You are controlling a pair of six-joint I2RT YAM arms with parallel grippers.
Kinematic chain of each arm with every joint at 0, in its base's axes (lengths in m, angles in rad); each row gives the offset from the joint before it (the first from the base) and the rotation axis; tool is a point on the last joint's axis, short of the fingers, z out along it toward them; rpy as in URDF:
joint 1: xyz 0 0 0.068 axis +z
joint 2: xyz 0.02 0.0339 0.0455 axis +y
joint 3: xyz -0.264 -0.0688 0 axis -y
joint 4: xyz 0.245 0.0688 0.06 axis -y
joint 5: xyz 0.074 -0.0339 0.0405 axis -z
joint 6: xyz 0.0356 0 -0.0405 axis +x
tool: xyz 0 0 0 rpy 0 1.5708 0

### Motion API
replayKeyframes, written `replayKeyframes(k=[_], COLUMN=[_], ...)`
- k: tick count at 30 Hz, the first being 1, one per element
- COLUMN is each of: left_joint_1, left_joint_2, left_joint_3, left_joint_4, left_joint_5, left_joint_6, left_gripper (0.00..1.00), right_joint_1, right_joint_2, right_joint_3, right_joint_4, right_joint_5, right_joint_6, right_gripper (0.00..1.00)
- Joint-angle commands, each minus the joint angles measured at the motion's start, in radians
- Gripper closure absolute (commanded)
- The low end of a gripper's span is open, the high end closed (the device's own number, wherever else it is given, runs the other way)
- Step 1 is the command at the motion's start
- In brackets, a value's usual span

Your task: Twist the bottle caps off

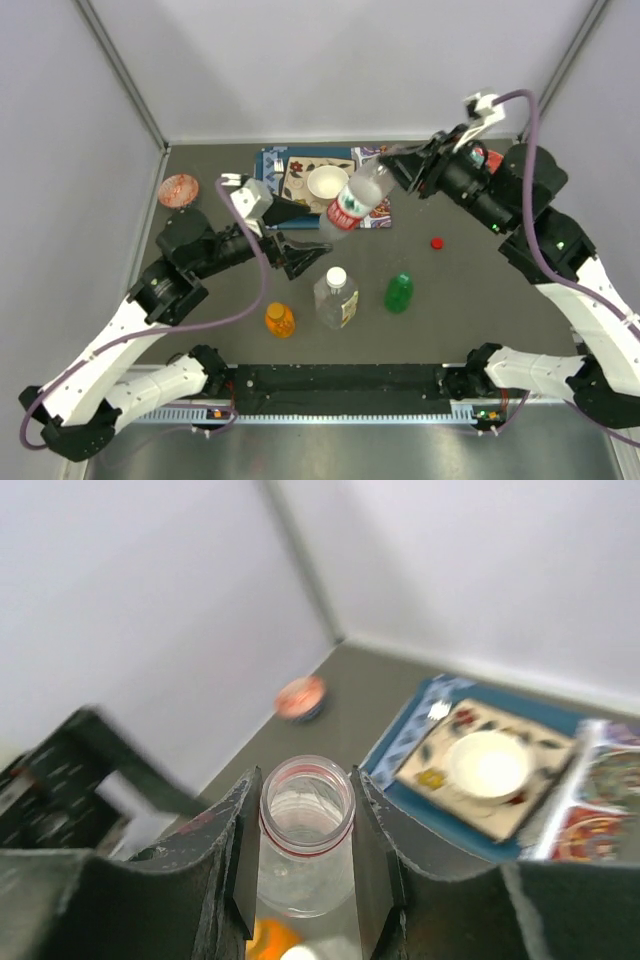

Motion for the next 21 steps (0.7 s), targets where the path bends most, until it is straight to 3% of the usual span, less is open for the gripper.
replayKeyframes(k=[1, 6, 10, 15, 21], left_joint_1=[-0.001, -0.003, -0.001, -0.001, -0.001], left_joint_2=[-0.119, -0.274, -0.317, -0.334, -0.411], left_joint_3=[0.036, -0.107, -0.133, -0.165, -0.245], left_joint_4=[-0.014, 0.037, -0.066, -0.166, -0.176], left_joint_5=[-0.167, -0.442, -0.573, -0.642, -0.643], left_joint_6=[0.011, -0.055, -0.055, -0.11, -0.138], left_gripper=[0.01, 0.01, 0.01, 0.01, 0.01], right_joint_1=[-0.011, -0.21, -0.348, -0.359, -0.361], right_joint_2=[0.031, 0.085, 0.171, 0.261, 0.293], right_joint_3=[0.121, 0.043, -0.043, -0.11, -0.289], right_joint_4=[-0.086, -0.084, -0.076, 0.032, 0.396], right_joint_5=[0.483, 0.521, 0.544, 0.593, 0.725], right_joint_6=[-0.115, -0.002, 0.034, -0.044, -0.229], right_gripper=[0.98, 1.0, 1.0, 1.0, 1.0])
